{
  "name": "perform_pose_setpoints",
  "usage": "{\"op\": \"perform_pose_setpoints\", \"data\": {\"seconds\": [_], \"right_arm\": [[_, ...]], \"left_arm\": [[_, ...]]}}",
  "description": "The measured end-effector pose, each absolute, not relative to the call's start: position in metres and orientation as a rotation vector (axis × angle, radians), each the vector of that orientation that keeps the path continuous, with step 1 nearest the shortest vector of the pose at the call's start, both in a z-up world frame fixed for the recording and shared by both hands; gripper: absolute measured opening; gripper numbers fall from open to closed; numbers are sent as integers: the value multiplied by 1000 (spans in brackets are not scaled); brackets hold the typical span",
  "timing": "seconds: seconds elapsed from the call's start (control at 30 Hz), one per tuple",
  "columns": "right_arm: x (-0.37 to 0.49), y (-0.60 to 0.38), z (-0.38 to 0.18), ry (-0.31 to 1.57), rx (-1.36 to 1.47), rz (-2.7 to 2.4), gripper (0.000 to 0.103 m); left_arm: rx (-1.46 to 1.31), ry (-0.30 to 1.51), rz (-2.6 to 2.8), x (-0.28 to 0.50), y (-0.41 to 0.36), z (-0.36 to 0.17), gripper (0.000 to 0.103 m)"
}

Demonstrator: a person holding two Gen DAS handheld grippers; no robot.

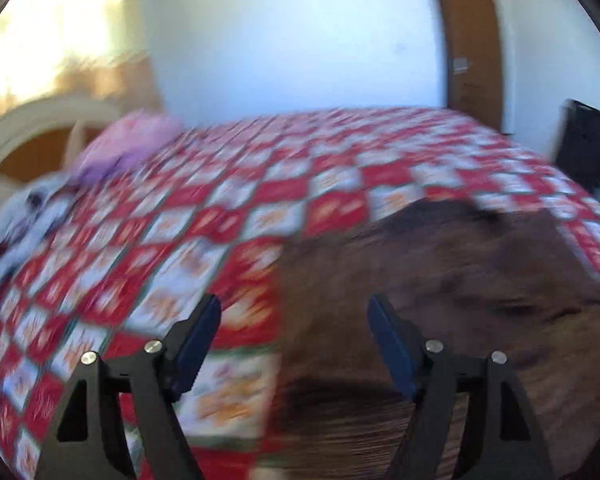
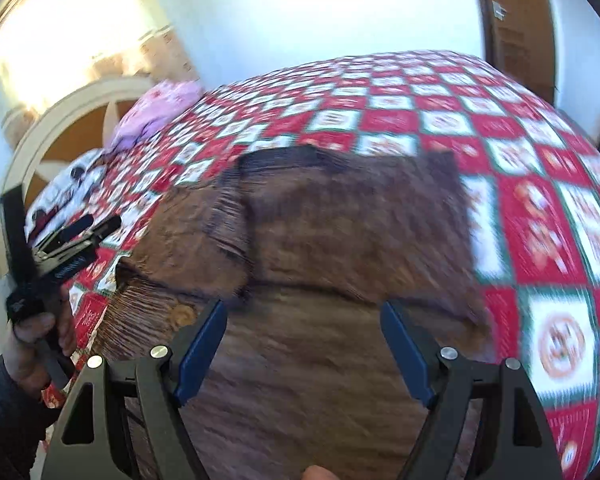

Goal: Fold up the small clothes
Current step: 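Fold the held sleeve across the sweater body with the left tool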

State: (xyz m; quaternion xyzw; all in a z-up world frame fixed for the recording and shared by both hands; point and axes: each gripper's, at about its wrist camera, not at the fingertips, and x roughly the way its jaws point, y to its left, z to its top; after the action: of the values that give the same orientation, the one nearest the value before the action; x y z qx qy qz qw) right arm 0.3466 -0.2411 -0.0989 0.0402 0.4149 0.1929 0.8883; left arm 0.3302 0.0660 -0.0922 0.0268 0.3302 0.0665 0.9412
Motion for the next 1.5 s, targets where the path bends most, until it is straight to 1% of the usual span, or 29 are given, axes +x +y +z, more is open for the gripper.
{"op": "perform_pose_setpoints", "data": {"seconds": [0.07, 0.17, 0.2, 0.23, 0.27, 0.3, 0.33, 0.37, 0.4, 0.43, 0.5, 0.67, 0.7, 0.73, 0.77, 0.8, 0.83, 0.87, 0.97, 1.0, 1.03, 1.07, 1.1, 1.13, 1.17, 1.2, 1.23, 1.37, 1.5], "right_arm": [[362, -208, -101, 888, 26, 425, 80], [380, -165, -109, 895, -109, 424, 80], [385, -156, -114, 895, -148, 402, 74], [390, -147, -118, 898, -197, 376, 59], [398, -140, -126, 910, -243, 348, 54], [404, -139, -131, 920, -248, 335, 46], [409, -141, -135, 932, -238, 328, 33], [415, -147, -137, 939, -216, 315, 26], [418, -154, -136, 936, -193, 301, 21], [422, -163, -134, 930, -157, 285, 21], [427, -187, -129, 926, -66, 250, 16], [434, -226, -132, 969, 38, 175, 16], [432, -227, -130, 967, 46, 191, 16], [428, -226, -127, 959, 49, 201, 20], [423, -224, -123, 948, 51, 216, 29], [416, -220, -120, 942, 63, 258, 62], [409, -215, -117, 939, 85, 311, 86], [401, -208, -115, 932, 105, 372, 87], [388, -186, -119, 941, -6, 359, 86], [386, -181, -124, 964, 3, 378, 76], [386, -178, -131, 999, 16, 392, 58], [387, -175, -141, 1039, 8, 365, 49], [386, -175, -146, 1045, 5, 351, 38], [384, -175, -147, 1029, 4, 355, 35], [383, -175, -146, 1018, 1, 363, 29], [381, -176, -145, 1014, 3, 358, 10], [379, -178, -142, 1008, 1, 348, 4], [371, -183, -126, 951, -30, 327, 1], [379, -190, -142, 1002, -50, 310, 1]], "left_arm": [[-12, 747, 140, 335, 85, -109, 78], [-84, 800, 109, 338, 97, -133, 78], [-95, 827, 99, 341, 96, -139, 78], [-107, 848, 94, 342, 97, -141, 78], [-113, 840, 87, 340, 94, -140, 78], [-127, 830, 71, 337, 94, -139, 82], [-137, 829, 58, 336, 95, -139, 87], [-143, 832, 48, 334, 94, -141, 87], [-157, 835, 30, 333, 95, -141, 87], [-169, 835, 17, 330, 96, -142, 87], [-192, 847, 16, 330, 98, -144, 87], [-156, 863, 26, 336, 93, -148, 87], [-149, 862, 28, 336, 91, -148, 88], [-151, 861, 28, 337, 93, -148, 88], [-154, 860, 27, 336, 93, -148, 88], [-158, 861, 28, 336, 94, -148, 89], [-157, 861, 30, 336, 94, -148, 89], [-152, 861, 33, 336, 94, -148, 90], [-132, 857, 48, 336, 91, -148, 93], [-126, 855, 53, 336, 91, -147, 95], [-121, 852, 59, 335, 91, -147, 96], [-111, 851, 64, 335, 89, -147, 96], [-104, 850, 68, 335, 88, -147, 96], [-97, 850, 70, 335, 88, -147, 96], [-91, 850, 74, 335, 87, -147, 96], [-86, 850, 76, 335, 87, -147, 96], [-82, 849, 78, 335, 86, -147, 96], [-80, 848, 78, 334, 86, -147, 96], [-75, 851, 81, 335, 85, -147, 99]]}}
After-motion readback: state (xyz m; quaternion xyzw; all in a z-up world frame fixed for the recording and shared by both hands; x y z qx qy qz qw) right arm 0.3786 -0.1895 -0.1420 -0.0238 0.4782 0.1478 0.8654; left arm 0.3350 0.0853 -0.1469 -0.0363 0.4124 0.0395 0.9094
